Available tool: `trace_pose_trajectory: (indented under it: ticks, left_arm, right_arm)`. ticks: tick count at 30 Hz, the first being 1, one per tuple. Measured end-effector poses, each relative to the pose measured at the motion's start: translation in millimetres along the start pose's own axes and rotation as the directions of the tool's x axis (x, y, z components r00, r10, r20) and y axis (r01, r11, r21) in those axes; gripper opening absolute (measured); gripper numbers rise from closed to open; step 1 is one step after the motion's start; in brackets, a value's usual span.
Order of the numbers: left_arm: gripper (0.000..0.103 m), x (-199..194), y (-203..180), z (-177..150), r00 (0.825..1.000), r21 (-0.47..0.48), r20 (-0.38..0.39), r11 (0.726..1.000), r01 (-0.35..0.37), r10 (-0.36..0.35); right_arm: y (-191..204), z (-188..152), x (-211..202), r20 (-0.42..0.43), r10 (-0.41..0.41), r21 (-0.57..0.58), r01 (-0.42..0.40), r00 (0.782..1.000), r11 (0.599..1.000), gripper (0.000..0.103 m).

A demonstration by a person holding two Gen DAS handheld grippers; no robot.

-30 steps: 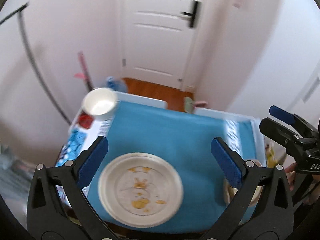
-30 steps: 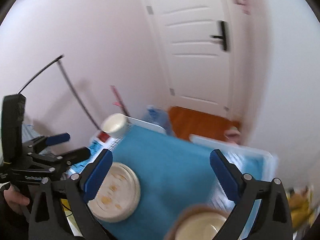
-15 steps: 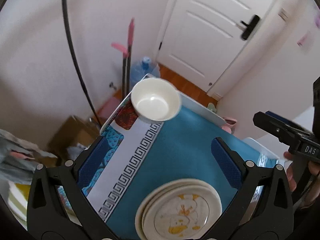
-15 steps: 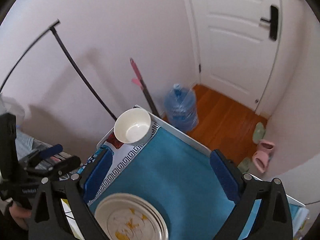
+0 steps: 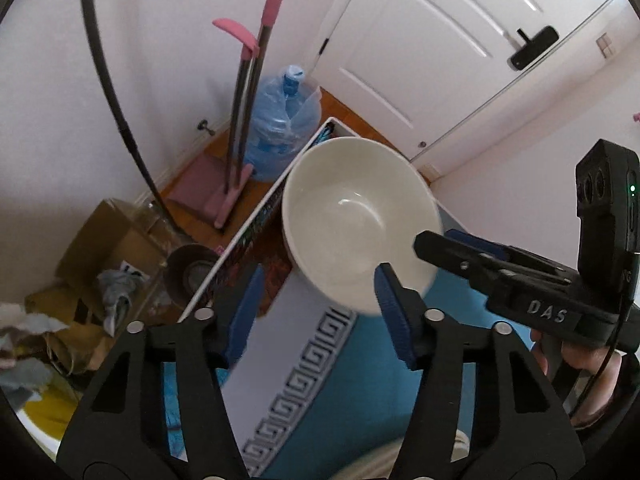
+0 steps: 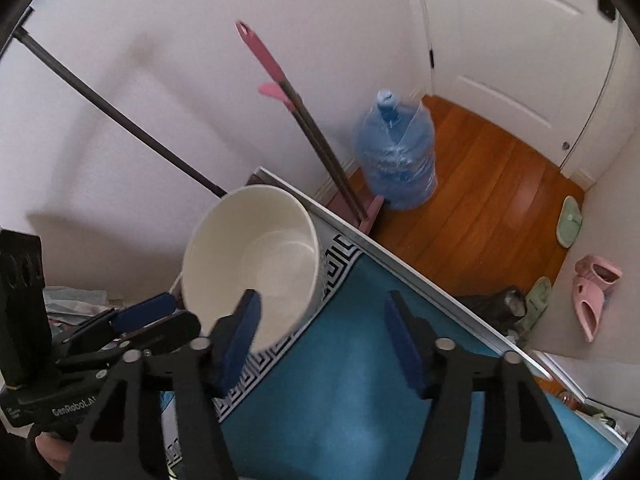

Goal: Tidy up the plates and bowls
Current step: 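Grasp the small white bowl rim with both grippers, then lift the white bowl with both grippers and carry it over the basin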

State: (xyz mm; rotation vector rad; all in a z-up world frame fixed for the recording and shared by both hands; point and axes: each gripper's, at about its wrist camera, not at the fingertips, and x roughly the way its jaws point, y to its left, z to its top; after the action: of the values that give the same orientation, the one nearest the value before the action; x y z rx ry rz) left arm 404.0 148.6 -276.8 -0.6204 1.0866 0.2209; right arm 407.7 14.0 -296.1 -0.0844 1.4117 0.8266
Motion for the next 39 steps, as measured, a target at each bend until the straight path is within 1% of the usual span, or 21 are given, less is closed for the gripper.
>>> trace_pose_trajectory:
  ticks: [1,2,3,4,5,6,7,10,13,18,21,24,29,34,39]
  left_arm:
    - [0.045,7,2,3,1.0,-0.003,-0.008,1.0,0.002,-0.002]
    - [0.033,11,4,4,1.0,-0.005,-0.01,1.0,0.004,-0.004]
    - [0.023,17,5,5,1.0,-0.008,-0.017,1.0,0.006,-0.006]
    - [0.023,20,7,7,1.0,-0.009,-0.02,1.0,0.002,-0.002]
    - [0.023,22,8,8,1.0,-0.011,-0.013,1.0,0.008,-0.009]
    - [0.022,23,10,9,1.0,-0.011,-0.005,1.0,0.013,-0.013]
    - [0.022,24,11,9,1.0,-0.009,0.0,1.0,0.013,-0.013]
    - [0.022,25,12,9,1.0,0.005,0.008,1.0,0.002,-0.002]
    - [0.02,21,8,8,1.0,0.038,0.024,0.999,-0.021,0.02]
    - [0.02,-2,-8,1,0.997,0.096,0.062,0.995,-0.04,0.035]
    - [0.02,-25,-25,-9,0.995,0.142,0.096,0.989,-0.045,0.031]
    - [0.02,-48,-44,-20,0.993,0.171,0.12,0.984,-0.038,0.017]
    - [0.02,-91,-94,-55,0.988,0.251,0.157,0.967,-0.037,-0.003]
    - [0.02,-119,-148,-105,0.988,0.318,0.142,0.948,0.01,-0.058]
    - [0.02,-140,-210,-168,0.985,0.403,0.126,0.914,0.056,-0.116]
  right_arm:
    - [0,2,7,-0.008,0.004,0.002,-0.004,1.0,1.0,0.044]
    - [0,3,13,-0.016,0.008,0.005,-0.007,1.0,1.0,0.042]
    - [-1,4,18,-0.021,0.012,0.009,-0.012,1.0,1.0,0.035]
    - [-1,5,22,-0.023,0.019,0.013,-0.019,1.0,1.0,0.031]
    - [-1,5,25,-0.022,0.023,0.016,-0.023,1.0,1.0,0.03]
    - [-1,5,27,-0.021,0.03,0.016,-0.03,0.999,0.999,0.023]
    - [0,6,26,-0.015,0.044,0.018,-0.043,0.999,0.999,0.019]
    - [3,3,24,-0.001,0.021,0.002,-0.021,1.0,1.0,0.018]
    - [5,-1,20,0.015,0.005,-0.006,-0.005,1.0,1.0,0.017]
    - [9,-10,4,0.067,0.008,0.011,-0.009,0.998,1.0,0.017]
    - [15,-21,-19,0.109,-0.001,0.018,-0.001,0.994,1.0,0.017]
    - [17,-39,-53,0.156,-0.009,0.037,0.003,0.988,0.999,0.017]
    - [11,-79,-113,0.226,-0.022,0.072,0.006,0.974,0.997,0.017]
    - [-5,-137,-178,0.283,-0.08,0.105,0.052,0.956,0.993,0.017]
    - [-29,-205,-236,0.32,-0.157,0.163,0.109,0.934,0.981,0.017]
